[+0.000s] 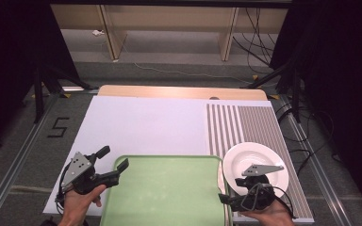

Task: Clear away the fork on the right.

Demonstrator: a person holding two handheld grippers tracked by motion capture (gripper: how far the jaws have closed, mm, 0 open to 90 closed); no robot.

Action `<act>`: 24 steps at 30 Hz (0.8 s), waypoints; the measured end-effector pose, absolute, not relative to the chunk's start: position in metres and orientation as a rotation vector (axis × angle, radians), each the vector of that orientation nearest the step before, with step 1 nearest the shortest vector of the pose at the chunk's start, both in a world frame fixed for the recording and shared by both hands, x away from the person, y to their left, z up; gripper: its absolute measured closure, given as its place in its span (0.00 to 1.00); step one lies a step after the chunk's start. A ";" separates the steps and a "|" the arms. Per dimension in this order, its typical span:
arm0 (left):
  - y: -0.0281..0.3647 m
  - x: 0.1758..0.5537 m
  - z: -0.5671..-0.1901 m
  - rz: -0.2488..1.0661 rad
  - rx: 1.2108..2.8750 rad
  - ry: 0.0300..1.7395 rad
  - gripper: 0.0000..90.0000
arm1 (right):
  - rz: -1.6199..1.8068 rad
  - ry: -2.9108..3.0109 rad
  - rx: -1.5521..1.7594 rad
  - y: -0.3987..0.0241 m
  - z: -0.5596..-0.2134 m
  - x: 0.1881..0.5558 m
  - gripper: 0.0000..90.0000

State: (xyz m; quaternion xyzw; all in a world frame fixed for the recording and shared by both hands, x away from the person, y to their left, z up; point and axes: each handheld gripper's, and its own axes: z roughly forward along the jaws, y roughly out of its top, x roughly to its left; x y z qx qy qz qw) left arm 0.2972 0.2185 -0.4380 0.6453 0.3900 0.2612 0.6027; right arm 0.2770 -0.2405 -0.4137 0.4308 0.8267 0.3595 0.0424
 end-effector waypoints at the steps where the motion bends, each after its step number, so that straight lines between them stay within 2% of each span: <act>1: 0.219 0.297 -0.438 0.605 1.496 0.905 0.18 | 1.085 2.523 1.323 -0.242 -0.413 0.277 0.18; 11: 0.218 0.297 -0.438 0.611 1.498 0.899 0.18 | 1.166 2.467 1.359 -0.264 -0.414 0.275 0.18; 12: 0.218 0.296 -0.438 0.611 1.500 0.897 0.18 | 1.044 2.453 1.403 -0.267 -0.410 0.271 0.18; 24: 0.220 0.296 -0.438 0.611 1.495 0.899 0.18 | 1.047 2.389 1.488 -0.303 -0.413 0.262 0.18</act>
